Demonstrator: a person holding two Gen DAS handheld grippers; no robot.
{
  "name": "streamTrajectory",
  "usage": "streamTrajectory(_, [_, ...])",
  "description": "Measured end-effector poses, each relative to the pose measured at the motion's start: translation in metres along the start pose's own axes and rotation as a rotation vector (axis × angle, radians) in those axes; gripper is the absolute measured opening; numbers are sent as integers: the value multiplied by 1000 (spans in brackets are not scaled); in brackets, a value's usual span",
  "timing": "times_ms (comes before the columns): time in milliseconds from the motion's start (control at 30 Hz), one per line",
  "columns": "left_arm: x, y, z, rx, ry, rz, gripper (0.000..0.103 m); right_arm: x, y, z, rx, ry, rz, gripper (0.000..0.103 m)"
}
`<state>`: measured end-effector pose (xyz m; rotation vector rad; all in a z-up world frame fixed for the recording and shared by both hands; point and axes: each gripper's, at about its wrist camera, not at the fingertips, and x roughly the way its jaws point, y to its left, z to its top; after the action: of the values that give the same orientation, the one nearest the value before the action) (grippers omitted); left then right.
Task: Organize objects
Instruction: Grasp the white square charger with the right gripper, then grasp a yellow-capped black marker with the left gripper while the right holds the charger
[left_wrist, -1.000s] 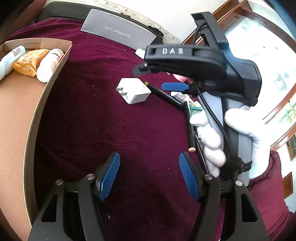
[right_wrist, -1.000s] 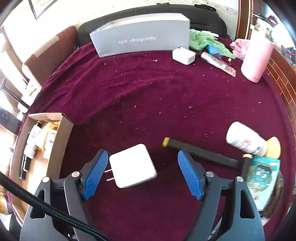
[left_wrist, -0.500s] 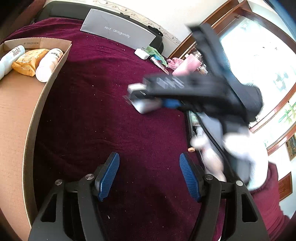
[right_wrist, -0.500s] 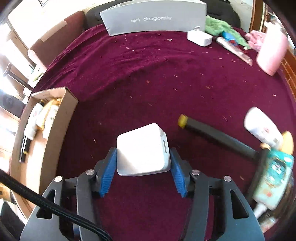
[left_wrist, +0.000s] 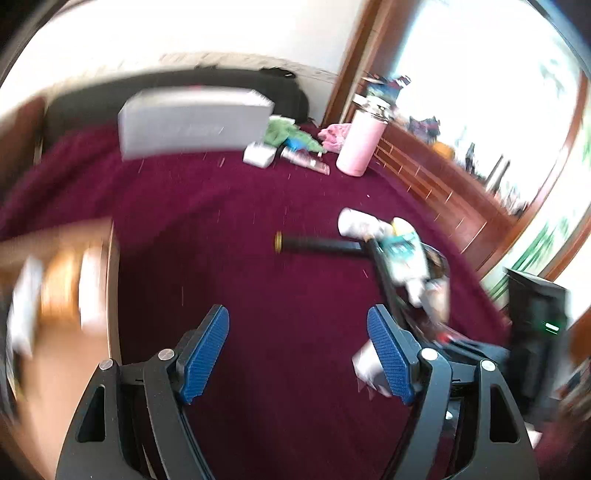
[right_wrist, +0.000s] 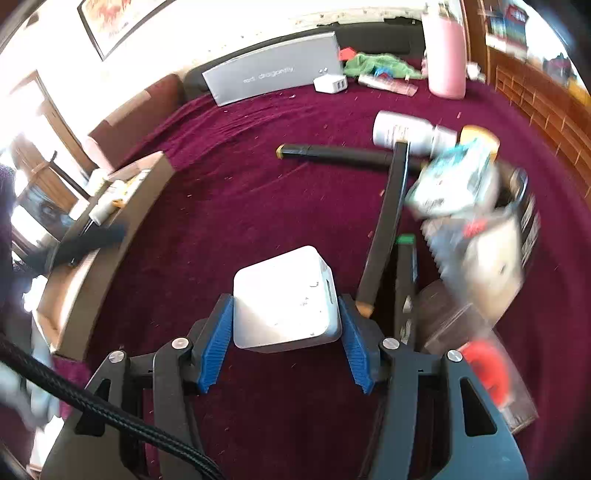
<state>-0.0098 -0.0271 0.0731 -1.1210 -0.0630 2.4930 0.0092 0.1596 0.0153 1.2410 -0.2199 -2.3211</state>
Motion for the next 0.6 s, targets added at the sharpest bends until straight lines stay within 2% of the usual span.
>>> streamTrajectory(67, [29, -17, 25, 154, 16, 83, 71, 0, -14, 1, 68, -3, 66, 55])
streamTrajectory(133, [64, -33, 41, 298, 50, 139, 71, -2, -23, 2, 116, -10, 115, 50])
streamTrajectory(233, [108, -56, 48, 455, 110, 152, 71, -2, -22, 2, 123, -11, 125, 49])
streamTrajectory(300, [131, -71, 50, 542, 153, 133, 71, -1, -20, 1, 117, -9, 125, 49])
streamTrajectory(400, [159, -83, 47, 631, 213, 144, 74, -2, -21, 1, 121, -8, 135, 50])
streamTrajectory(433, [165, -84, 49, 633, 197, 142, 74, -2, -20, 1, 121, -7, 137, 50])
streamTrajectory(467, [169, -83, 52, 615, 215, 137, 74, -2, -20, 1, 119, -6, 137, 50])
streamTrajectory(533, [174, -71, 61, 482, 295, 84, 66, -2, -18, 2, 119, -6, 139, 51])
streamTrajectory(567, [175, -68, 64, 440, 322, 45, 47, -1, -18, 2, 119, -6, 140, 51])
streamTrajectory(600, [173, -66, 64, 414, 346, -2, 37, -1, -17, 2, 117, -6, 139, 52])
